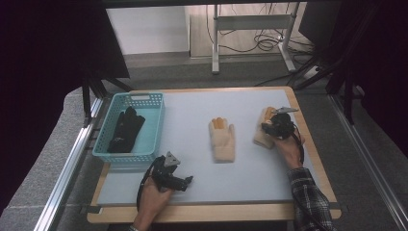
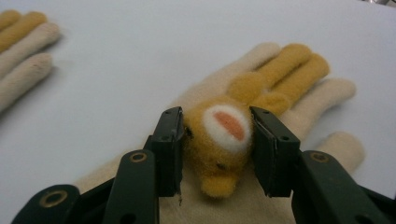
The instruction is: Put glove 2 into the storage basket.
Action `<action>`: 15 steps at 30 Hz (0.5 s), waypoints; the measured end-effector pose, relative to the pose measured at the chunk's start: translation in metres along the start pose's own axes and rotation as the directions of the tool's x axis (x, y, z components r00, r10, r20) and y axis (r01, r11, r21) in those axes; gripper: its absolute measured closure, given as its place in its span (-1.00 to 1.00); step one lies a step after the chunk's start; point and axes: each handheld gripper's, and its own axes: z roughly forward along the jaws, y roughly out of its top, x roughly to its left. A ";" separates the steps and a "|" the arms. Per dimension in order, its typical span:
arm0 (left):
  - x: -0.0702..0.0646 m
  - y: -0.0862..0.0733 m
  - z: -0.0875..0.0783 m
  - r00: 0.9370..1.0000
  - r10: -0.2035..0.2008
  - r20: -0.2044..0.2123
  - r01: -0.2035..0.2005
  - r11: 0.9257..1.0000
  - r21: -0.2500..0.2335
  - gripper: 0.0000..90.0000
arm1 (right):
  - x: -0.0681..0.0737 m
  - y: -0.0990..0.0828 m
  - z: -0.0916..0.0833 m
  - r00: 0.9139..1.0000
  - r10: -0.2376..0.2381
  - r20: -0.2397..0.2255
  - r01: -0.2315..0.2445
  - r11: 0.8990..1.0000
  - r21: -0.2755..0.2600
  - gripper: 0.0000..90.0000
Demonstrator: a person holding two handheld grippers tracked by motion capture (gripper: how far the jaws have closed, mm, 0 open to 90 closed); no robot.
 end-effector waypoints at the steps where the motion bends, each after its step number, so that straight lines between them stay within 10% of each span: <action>1: 0.000 0.000 0.000 1.000 0.000 0.000 0.000 1.000 0.000 -0.97 | 0.000 0.000 0.000 1.000 0.000 0.000 0.000 1.000 0.000 0.24; 15: 0.000 0.000 0.000 1.000 -0.004 0.000 0.004 1.000 -0.002 -0.97 | 0.028 0.016 -0.054 0.992 -0.079 -0.103 0.068 0.992 -0.102 0.24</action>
